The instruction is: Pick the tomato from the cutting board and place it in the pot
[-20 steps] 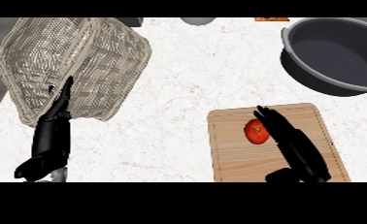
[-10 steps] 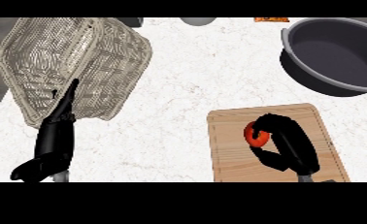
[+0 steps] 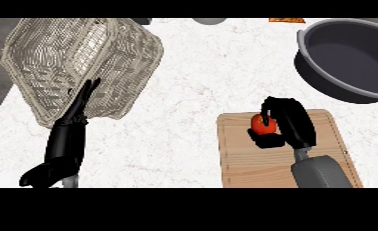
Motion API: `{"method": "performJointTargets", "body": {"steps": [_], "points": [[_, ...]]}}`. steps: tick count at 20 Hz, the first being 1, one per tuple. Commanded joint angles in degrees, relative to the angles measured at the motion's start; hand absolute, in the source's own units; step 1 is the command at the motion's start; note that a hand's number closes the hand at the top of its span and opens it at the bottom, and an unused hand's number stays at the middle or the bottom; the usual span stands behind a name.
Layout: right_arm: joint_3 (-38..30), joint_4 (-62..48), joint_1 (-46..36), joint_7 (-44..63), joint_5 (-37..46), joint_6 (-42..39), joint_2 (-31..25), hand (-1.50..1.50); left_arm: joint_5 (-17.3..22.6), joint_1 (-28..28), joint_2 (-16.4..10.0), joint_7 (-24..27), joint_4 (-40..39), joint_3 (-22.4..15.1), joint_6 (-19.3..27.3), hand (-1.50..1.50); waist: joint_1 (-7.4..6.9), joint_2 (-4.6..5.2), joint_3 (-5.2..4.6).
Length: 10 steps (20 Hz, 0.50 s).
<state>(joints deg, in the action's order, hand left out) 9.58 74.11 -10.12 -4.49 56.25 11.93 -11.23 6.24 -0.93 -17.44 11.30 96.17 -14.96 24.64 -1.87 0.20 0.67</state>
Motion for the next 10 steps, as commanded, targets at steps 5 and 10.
{"method": "performJointTargets", "body": {"steps": [5, 10], "points": [[-6.5, -15.1, -25.5, 27.7, 8.0, -8.3, 4.6, 1.5, 3.8, 2.6, 4.1, -2.2, -3.0, -3.0, -3.7, 0.0, -2.59, 1.39, -0.87], [-7.0, -23.3, -36.8, 33.4, 14.3, 1.4, 7.8, 1.5, 3.8, 3.7, 4.5, -2.7, -5.6, -2.2, -4.0, 0.0, -1.05, 1.02, -0.72]]}}
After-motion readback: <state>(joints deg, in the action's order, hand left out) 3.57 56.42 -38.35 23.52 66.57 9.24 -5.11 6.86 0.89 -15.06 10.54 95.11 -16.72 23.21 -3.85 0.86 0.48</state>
